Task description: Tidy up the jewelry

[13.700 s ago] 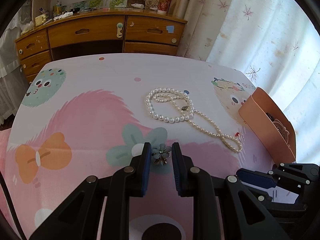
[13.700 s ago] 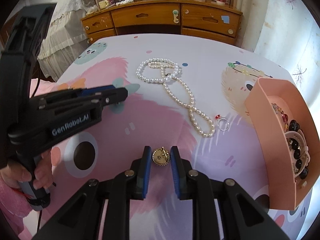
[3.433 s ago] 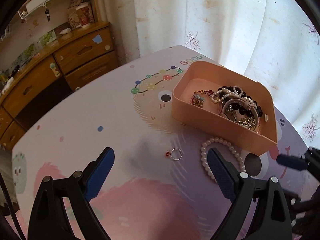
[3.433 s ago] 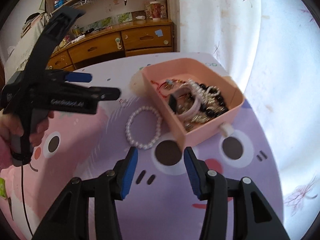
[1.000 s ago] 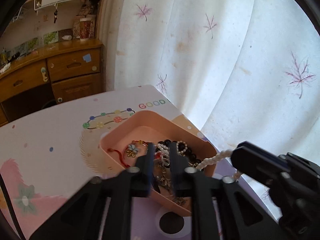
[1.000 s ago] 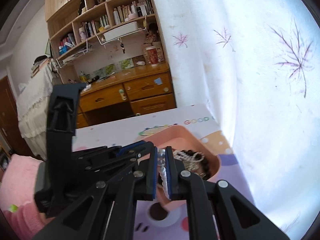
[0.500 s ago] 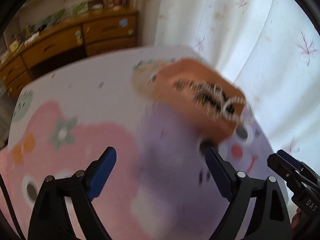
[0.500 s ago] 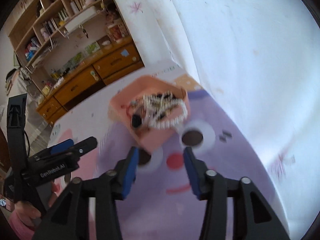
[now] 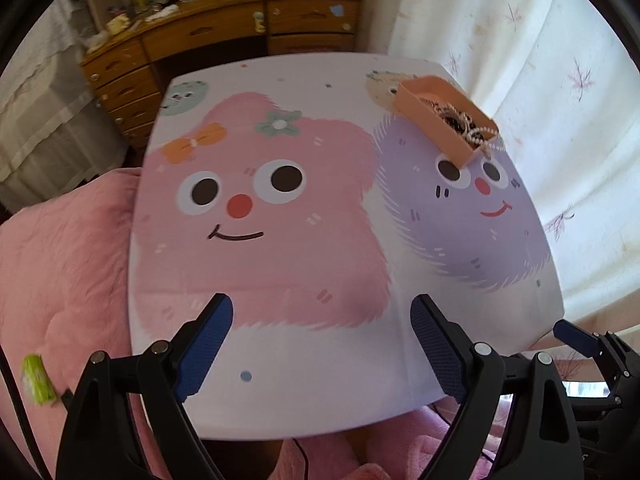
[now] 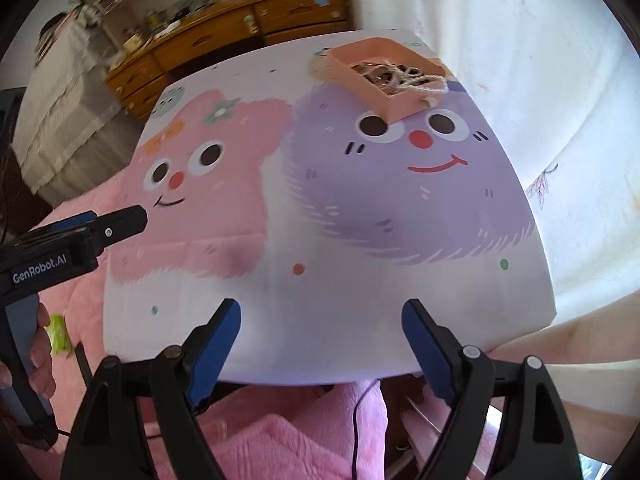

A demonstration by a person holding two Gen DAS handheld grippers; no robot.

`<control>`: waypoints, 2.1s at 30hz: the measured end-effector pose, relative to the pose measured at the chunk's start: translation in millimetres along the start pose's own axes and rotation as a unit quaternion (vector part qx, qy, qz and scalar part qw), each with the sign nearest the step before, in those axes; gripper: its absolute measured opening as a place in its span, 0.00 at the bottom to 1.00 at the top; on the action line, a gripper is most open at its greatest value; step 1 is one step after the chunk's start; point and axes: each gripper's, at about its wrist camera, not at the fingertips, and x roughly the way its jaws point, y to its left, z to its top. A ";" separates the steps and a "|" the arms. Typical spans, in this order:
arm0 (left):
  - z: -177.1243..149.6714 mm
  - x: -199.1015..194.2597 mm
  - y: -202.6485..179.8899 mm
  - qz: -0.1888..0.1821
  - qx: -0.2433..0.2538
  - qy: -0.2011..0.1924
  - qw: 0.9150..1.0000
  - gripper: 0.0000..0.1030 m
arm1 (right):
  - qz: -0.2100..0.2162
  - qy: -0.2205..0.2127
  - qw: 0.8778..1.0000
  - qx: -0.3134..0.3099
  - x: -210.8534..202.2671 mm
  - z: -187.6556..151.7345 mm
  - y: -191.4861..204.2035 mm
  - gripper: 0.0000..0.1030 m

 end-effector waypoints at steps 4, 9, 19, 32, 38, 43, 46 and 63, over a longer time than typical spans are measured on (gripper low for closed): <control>0.9 -35.2 -11.5 -0.007 -0.026 -0.006 1.000 0.87 | 0.024 -0.004 1.000 -0.002 -29.1 5.9 4.5 0.85; 3.3 -71.4 -34.0 0.020 -0.033 -0.049 0.998 1.00 | 0.028 -0.052 0.998 -0.033 -69.8 17.2 6.8 0.85; -7.3 -90.8 -54.7 0.062 -0.059 -0.089 0.992 1.00 | -0.010 -0.128 0.989 -0.072 -103.6 17.7 -5.6 0.99; -22.3 -92.2 -60.1 0.078 -0.078 -0.089 0.990 1.00 | 0.011 -0.127 0.987 -0.093 -102.4 14.8 -11.1 1.00; -22.8 -87.7 -57.3 0.082 -0.086 -0.077 0.990 1.00 | 0.004 -0.120 0.988 -0.100 -97.6 16.5 -9.6 1.00; -21.5 -84.1 -54.3 0.087 -0.089 -0.070 0.990 1.00 | 0.007 -0.108 0.989 -0.100 -90.7 20.6 -9.4 1.00; -21.5 -84.1 -53.6 0.089 -0.087 -0.070 0.990 1.00 | 0.003 -0.097 0.991 -0.093 -84.9 23.4 -10.3 1.00; -13.2 -78.0 -42.1 0.099 -0.077 -0.066 0.990 1.00 | -0.028 -0.093 0.994 -0.058 -74.9 37.3 -19.4 1.00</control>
